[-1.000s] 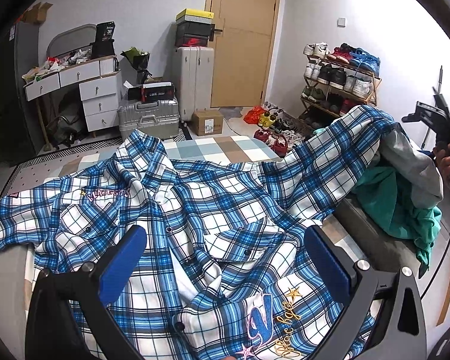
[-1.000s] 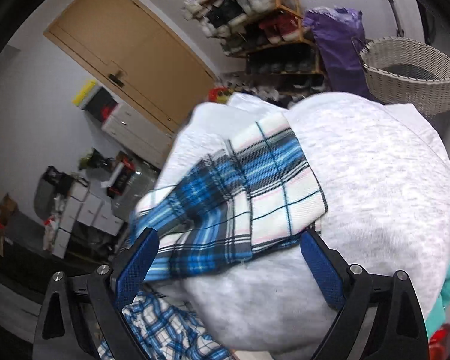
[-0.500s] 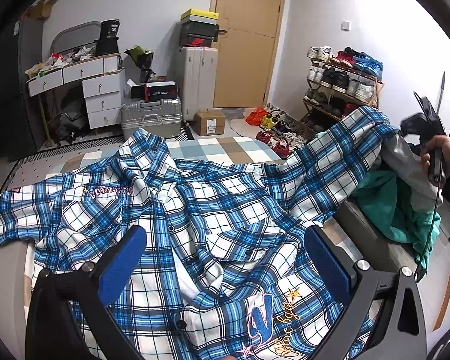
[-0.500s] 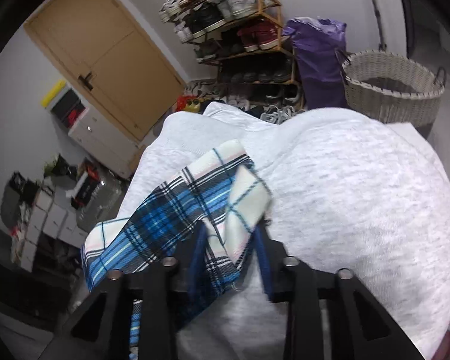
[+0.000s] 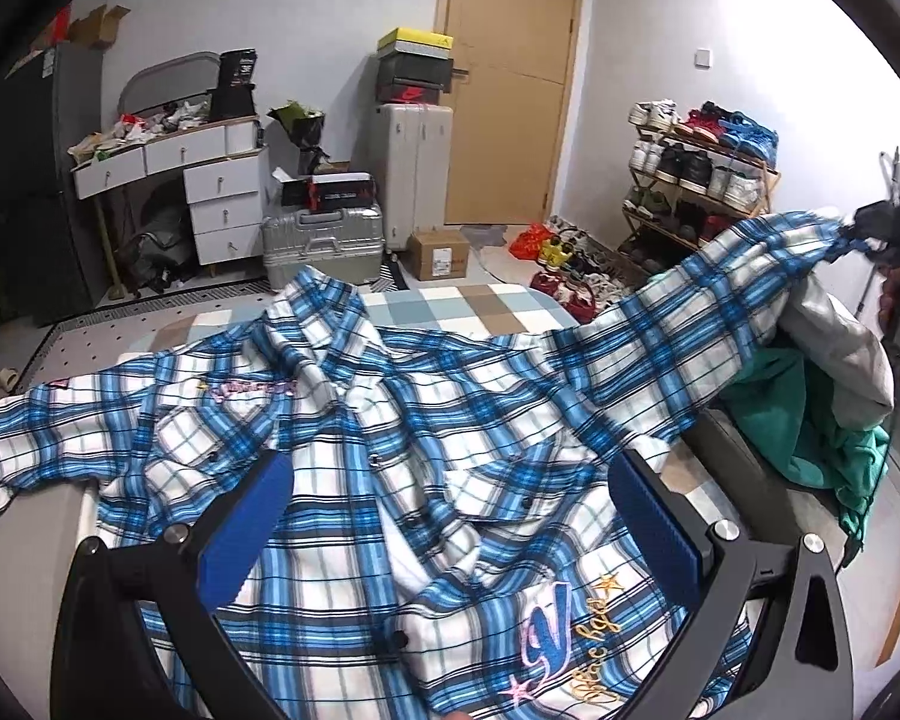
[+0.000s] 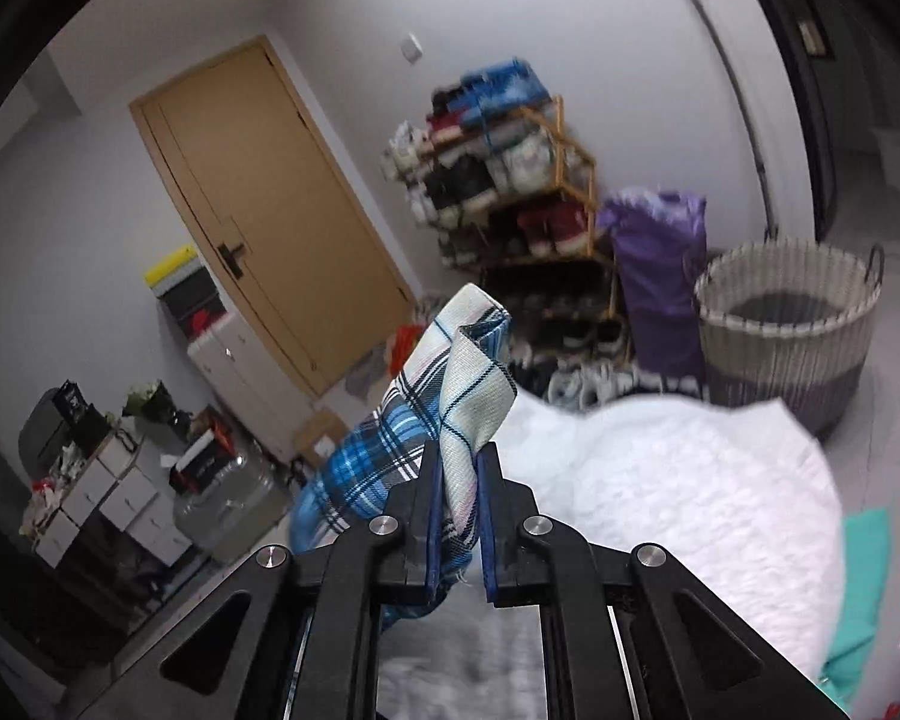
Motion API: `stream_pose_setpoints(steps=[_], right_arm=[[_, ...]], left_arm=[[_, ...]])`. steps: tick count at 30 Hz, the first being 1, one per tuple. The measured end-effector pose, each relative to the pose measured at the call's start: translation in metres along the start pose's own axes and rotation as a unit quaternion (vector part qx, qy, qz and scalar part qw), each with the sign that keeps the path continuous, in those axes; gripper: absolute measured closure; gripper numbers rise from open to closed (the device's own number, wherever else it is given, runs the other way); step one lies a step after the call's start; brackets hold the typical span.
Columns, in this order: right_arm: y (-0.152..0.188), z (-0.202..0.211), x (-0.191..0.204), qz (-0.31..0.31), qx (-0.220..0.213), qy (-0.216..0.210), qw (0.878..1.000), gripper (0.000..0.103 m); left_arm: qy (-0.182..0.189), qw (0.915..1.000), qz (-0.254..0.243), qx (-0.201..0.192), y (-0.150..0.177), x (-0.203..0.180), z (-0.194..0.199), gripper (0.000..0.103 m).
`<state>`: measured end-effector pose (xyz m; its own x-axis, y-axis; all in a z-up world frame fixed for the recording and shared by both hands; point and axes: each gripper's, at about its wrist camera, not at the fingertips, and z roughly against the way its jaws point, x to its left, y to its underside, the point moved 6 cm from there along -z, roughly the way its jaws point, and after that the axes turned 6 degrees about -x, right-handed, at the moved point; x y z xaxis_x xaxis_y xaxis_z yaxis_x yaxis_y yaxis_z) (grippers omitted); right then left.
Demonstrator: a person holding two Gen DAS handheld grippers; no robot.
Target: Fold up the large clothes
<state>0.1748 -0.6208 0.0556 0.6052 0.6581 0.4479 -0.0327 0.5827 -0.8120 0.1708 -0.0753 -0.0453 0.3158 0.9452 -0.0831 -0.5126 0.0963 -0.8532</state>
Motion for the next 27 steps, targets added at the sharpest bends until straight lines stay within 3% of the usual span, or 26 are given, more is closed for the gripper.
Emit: stream_pose_setpoints(steps=[4,9,16,22,27], right_arm=[[-0.021,0.023,0.019,0.041,-0.053,0.029,0.997,0.094],[-0.023,0.022,0.030,0.061,-0.055,0.051,0.995,0.094],[0.002,0.070,0.114,0.139,-0.101,-0.046,0.984,0.094],[0.072,0.101,0.212,0.180,-0.053,-0.160,0.969,0.094],[0.171,0.120,0.308,0.236,0.010,-0.261,0.936,0.094]], left_arm=[[-0.012,0.9999,0.005,-0.005,0.001,0.012,0.007,0.001],[-0.019,0.9997,0.010,-0.015,0.004,0.026,0.020,0.001],[-0.044,0.9985,0.024,-0.022,0.007,0.052,0.035,0.001],[-0.078,0.9954,0.044,-0.031,0.014,0.086,0.055,0.001],[-0.117,0.9896,0.072,-0.043,0.024,0.125,0.077,0.001]])
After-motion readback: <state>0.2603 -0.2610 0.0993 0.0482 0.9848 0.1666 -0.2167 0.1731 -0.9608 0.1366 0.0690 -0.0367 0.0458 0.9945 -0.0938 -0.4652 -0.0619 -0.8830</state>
